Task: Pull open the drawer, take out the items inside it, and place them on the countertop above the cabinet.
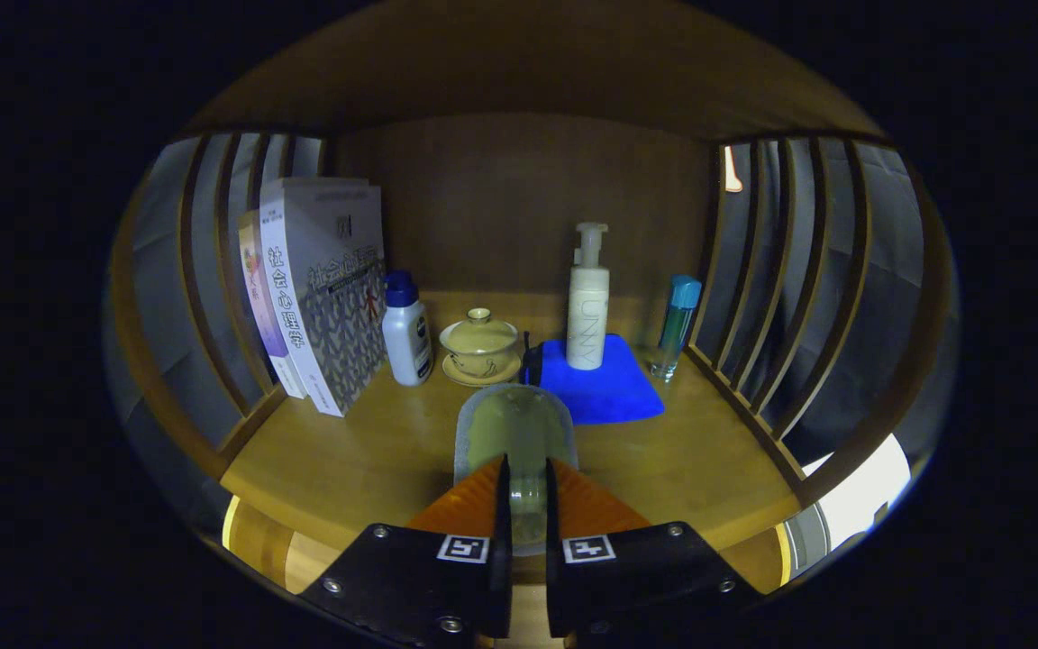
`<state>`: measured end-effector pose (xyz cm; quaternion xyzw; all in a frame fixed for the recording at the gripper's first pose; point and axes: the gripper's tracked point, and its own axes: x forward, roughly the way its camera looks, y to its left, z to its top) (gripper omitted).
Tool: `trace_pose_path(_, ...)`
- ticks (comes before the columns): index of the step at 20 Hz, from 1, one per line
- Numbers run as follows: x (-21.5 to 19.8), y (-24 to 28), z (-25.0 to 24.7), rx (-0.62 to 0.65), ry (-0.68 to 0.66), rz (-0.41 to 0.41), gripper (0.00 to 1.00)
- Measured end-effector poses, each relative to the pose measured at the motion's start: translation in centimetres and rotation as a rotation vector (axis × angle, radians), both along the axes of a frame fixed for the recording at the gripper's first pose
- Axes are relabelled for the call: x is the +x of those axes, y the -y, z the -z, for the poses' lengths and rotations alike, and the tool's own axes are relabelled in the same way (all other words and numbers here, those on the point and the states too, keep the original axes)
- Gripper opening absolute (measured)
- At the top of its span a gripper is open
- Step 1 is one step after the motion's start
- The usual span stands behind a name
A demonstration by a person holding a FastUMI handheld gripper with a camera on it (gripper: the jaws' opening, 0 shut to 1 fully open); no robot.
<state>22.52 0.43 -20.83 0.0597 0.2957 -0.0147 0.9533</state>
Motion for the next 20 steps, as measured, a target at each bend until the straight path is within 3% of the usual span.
trace_pose_path(7,1.7,-0.1,1.5,0.004,-0.005,-0.006,0.21)
trace_pose_path(10,1.7,-0.3,2.6,0.023,-0.025,-0.021,0.27)
trace_pose_path(13,0.9,-1.1,1.2,0.079,0.04,-0.036,0.35)
trace_pose_path(16,-1.2,-0.3,-2.3,0.141,0.163,0.005,0.95)
trace_pose_path(20,-6.2,1.2,-8.2,0.107,0.304,0.015,0.95)
